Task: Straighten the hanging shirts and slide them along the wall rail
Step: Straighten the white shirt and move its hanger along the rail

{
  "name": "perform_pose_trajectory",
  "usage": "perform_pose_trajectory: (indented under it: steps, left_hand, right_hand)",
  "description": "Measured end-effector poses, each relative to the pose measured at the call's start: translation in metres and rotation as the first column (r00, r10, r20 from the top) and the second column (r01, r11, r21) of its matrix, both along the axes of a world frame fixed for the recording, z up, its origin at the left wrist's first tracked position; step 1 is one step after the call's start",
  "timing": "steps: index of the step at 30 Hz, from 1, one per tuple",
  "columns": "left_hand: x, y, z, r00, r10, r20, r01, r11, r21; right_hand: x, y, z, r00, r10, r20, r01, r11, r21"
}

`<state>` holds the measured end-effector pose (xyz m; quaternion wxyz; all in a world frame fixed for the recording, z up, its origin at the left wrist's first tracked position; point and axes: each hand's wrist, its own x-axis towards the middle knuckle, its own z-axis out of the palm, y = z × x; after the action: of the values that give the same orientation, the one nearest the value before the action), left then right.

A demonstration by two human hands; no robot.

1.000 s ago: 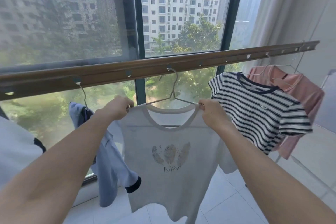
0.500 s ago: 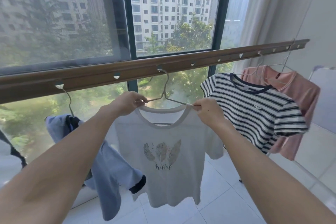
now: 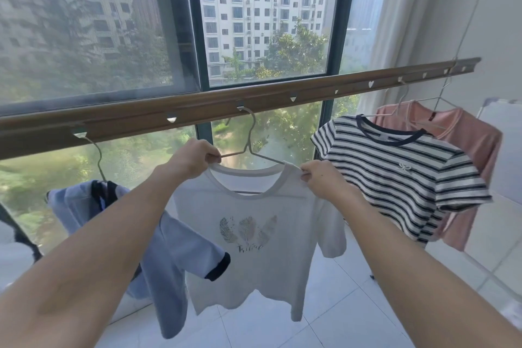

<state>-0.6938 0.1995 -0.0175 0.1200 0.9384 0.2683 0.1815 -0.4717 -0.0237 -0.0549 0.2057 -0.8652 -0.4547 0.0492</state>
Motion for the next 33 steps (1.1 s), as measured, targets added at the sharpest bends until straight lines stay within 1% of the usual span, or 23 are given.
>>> perform_pose_trajectory:
  steps: [2, 3, 5, 7, 8, 11, 13, 16, 17, 19, 21, 22, 23, 24, 25, 26, 27, 28, 29, 33]
  left_hand:
    - [-0.002, -0.001, 0.0, 1.0, 0.004, 0.007, -0.004, 1.0, 0.006]
    - [-0.002, -0.002, 0.0, 1.0, 0.005, 0.011, -0.005, 1.0, 0.008]
    - [-0.005, -0.004, 0.002, 1.0, -0.005, 0.014, 0.004, 1.0, 0.024]
    - [-0.008, -0.003, 0.002, 1.0, -0.022, -0.008, 0.022, 0.999, 0.044]
    - [-0.01, -0.003, 0.002, 0.999, -0.029, -0.021, 0.03, 0.997, 0.065]
    - [-0.025, -0.007, 0.008, 0.996, -0.082, 0.017, 0.078, 0.98, 0.184]
    - [-0.032, -0.011, 0.017, 0.991, -0.131, 0.037, 0.115, 0.947, 0.3]
    - [-0.04, -0.02, 0.04, 0.987, -0.156, -0.035, 0.153, 0.857, 0.493]
    - [-0.043, -0.023, 0.048, 0.986, -0.168, -0.02, 0.152, 0.827, 0.541]
    - [-0.048, -0.03, 0.062, 0.97, -0.229, 0.087, 0.126, 0.771, 0.624]
    - [-0.051, -0.039, 0.075, 0.942, -0.275, 0.191, 0.06, 0.7, 0.712]
    - [-0.051, -0.042, 0.08, 0.937, -0.26, 0.234, -0.002, 0.667, 0.745]
    - [-0.051, -0.042, 0.085, 0.945, -0.196, 0.262, -0.076, 0.648, 0.758]
    - [-0.051, -0.038, 0.088, 0.96, -0.088, 0.266, -0.147, 0.652, 0.744]
    - [-0.051, -0.033, 0.089, 0.973, 0.046, 0.228, -0.199, 0.67, 0.715]
    - [-0.051, -0.026, 0.089, 0.973, 0.171, 0.153, -0.229, 0.693, 0.683]
    - [-0.05, -0.021, 0.088, 0.962, 0.262, 0.071, -0.243, 0.716, 0.654]
    - [-0.049, -0.016, 0.087, 0.95, 0.313, 0.013, -0.249, 0.728, 0.639]
    - [-0.048, -0.012, 0.085, 0.941, 0.338, -0.011, -0.255, 0.73, 0.634]
    - [-0.047, -0.004, 0.08, 0.904, 0.427, 0.021, -0.342, 0.692, 0.635]
  right_hand:
    - [-0.004, 0.002, 0.001, 1.0, 0.004, -0.019, -0.004, 1.0, -0.004]
    - [-0.009, 0.005, 0.005, 0.998, 0.039, -0.051, -0.038, 0.999, 0.015]
    - [-0.02, 0.013, 0.013, 0.983, 0.135, -0.123, -0.119, 0.984, 0.13]
    - [-0.031, 0.023, 0.021, 0.975, 0.185, -0.126, -0.152, 0.959, 0.239]
    - [-0.034, 0.028, 0.023, 0.975, 0.19, -0.114, -0.155, 0.952, 0.265]
    - [-0.038, 0.041, 0.022, 0.977, 0.188, -0.103, -0.159, 0.957, 0.245]
    - [-0.04, 0.044, 0.022, 0.97, 0.213, -0.121, -0.177, 0.951, 0.252]
    - [-0.054, 0.056, 0.031, 0.952, 0.262, -0.158, -0.189, 0.909, 0.37]
    - [-0.06, 0.062, 0.035, 0.949, 0.27, -0.161, -0.185, 0.895, 0.406]
    - [-0.075, 0.075, 0.042, 0.943, 0.295, -0.157, -0.189, 0.857, 0.479]
    - [-0.088, 0.088, 0.051, 0.944, 0.298, -0.139, -0.184, 0.829, 0.529]
    - [-0.092, 0.095, 0.055, 0.945, 0.294, -0.143, -0.172, 0.821, 0.544]
    - [-0.096, 0.101, 0.059, 0.943, 0.29, -0.161, -0.158, 0.819, 0.551]
    - [-0.099, 0.107, 0.064, 0.94, 0.286, -0.188, -0.141, 0.825, 0.548]
    - [-0.102, 0.112, 0.069, 0.938, 0.279, -0.206, -0.13, 0.834, 0.536]
    - [-0.104, 0.117, 0.074, 0.941, 0.27, -0.204, -0.129, 0.843, 0.521]
    - [-0.106, 0.121, 0.079, 0.943, 0.266, -0.2, -0.131, 0.85, 0.511]
    - [-0.107, 0.125, 0.083, 0.941, 0.27, -0.203, -0.133, 0.849, 0.511]
    - [-0.109, 0.129, 0.086, 0.937, 0.277, -0.212, -0.132, 0.844, 0.519]
    - [-0.12, 0.138, 0.09, 0.952, 0.254, -0.172, -0.112, 0.81, 0.575]
